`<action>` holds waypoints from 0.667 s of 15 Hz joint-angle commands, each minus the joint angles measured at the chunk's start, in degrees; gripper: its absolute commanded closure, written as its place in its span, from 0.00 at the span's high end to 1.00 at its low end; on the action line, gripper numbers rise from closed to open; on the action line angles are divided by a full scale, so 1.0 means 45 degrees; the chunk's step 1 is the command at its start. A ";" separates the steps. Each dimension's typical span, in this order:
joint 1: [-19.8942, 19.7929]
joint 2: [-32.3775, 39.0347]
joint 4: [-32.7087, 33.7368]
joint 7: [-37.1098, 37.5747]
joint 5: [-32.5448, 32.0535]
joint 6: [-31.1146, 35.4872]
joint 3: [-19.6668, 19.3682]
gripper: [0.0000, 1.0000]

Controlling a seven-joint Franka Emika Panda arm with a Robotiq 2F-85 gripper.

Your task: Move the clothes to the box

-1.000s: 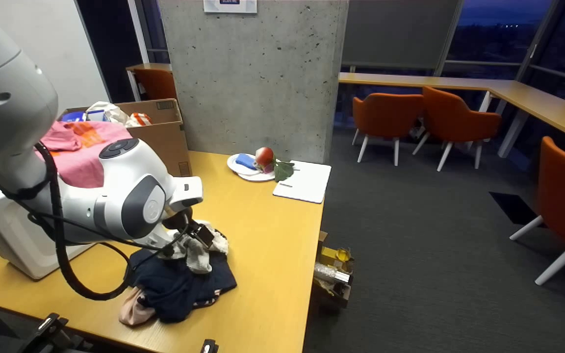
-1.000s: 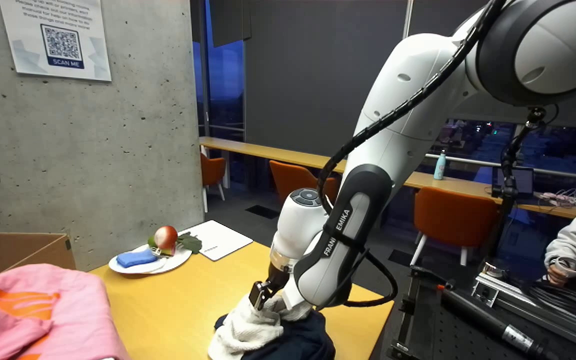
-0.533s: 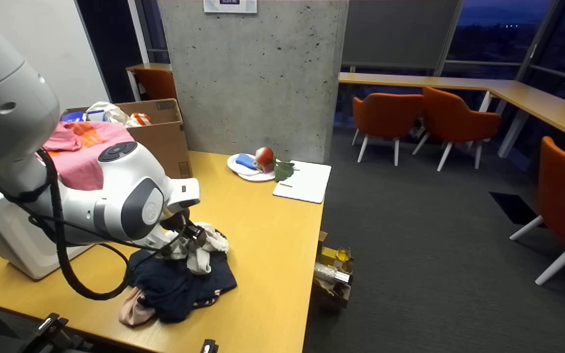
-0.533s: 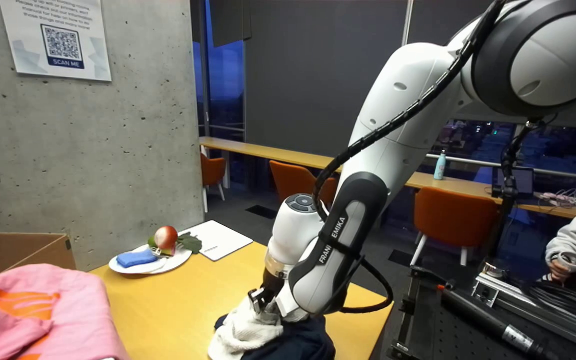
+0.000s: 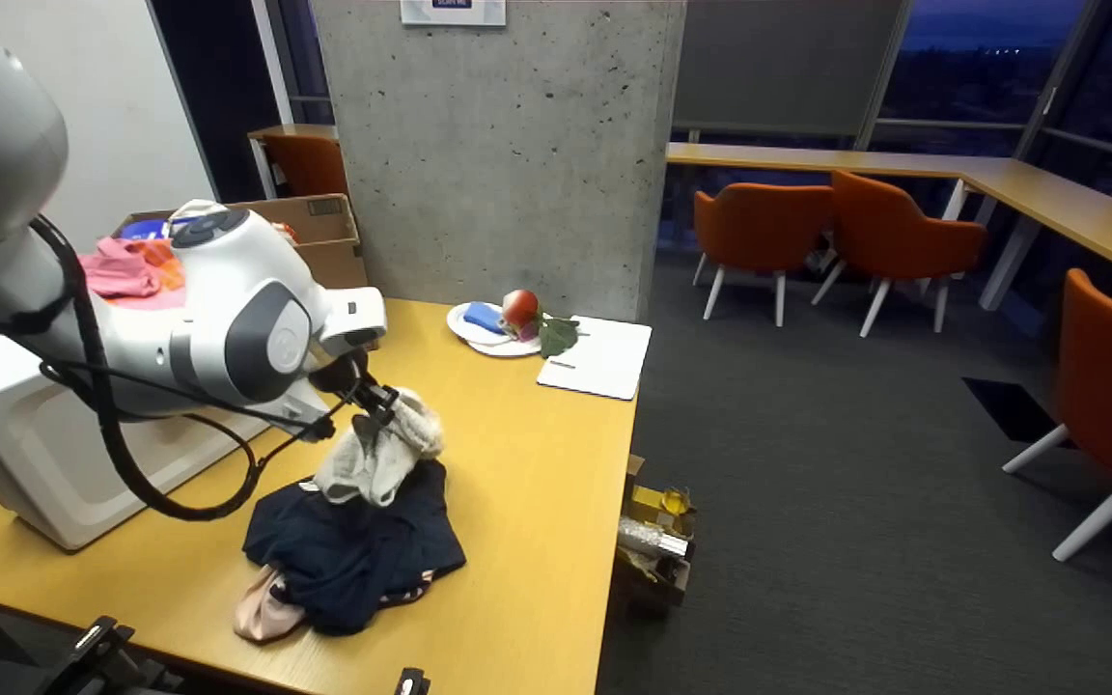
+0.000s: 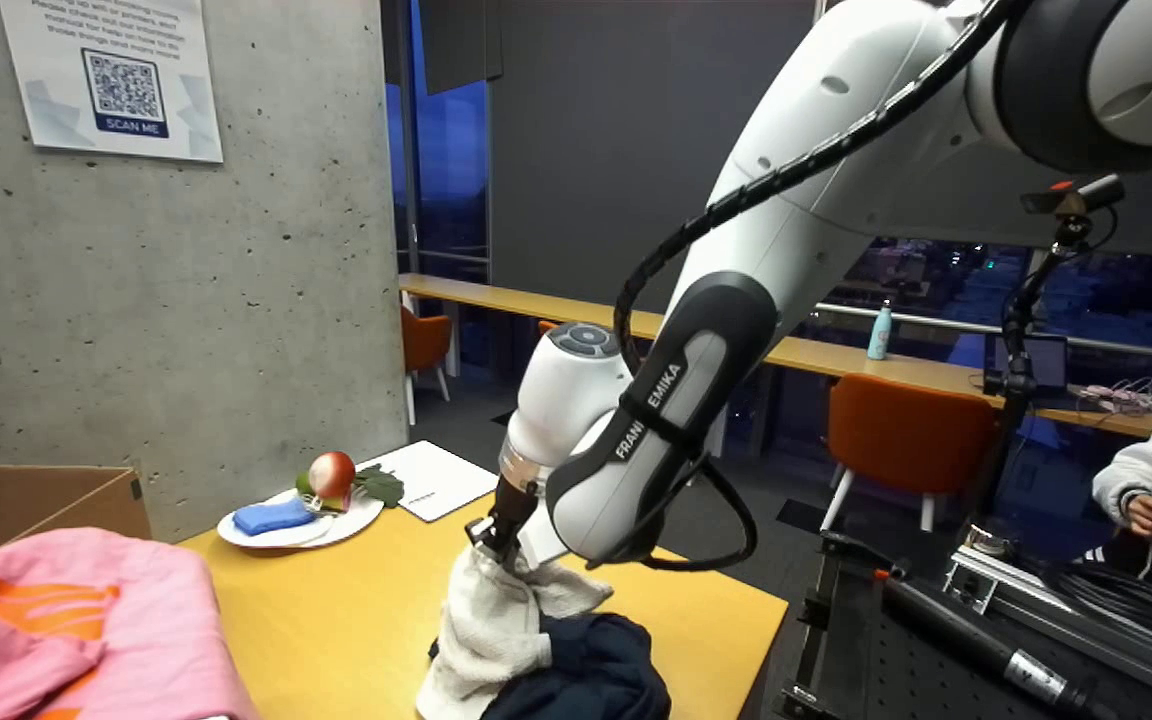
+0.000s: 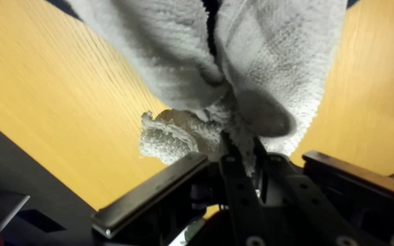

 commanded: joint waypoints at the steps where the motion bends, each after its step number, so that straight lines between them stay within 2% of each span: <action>1: 0.1490 -0.1571 0.0114 0.0200 -0.0292 -0.1600 -0.1358 0.03; 4: 0.2572 -0.2266 0.0850 0.0859 -0.1094 -0.2766 -0.1979 0.03; 10: 0.3516 -0.2864 0.2368 0.2229 -0.3225 -0.4378 -0.1492 0.03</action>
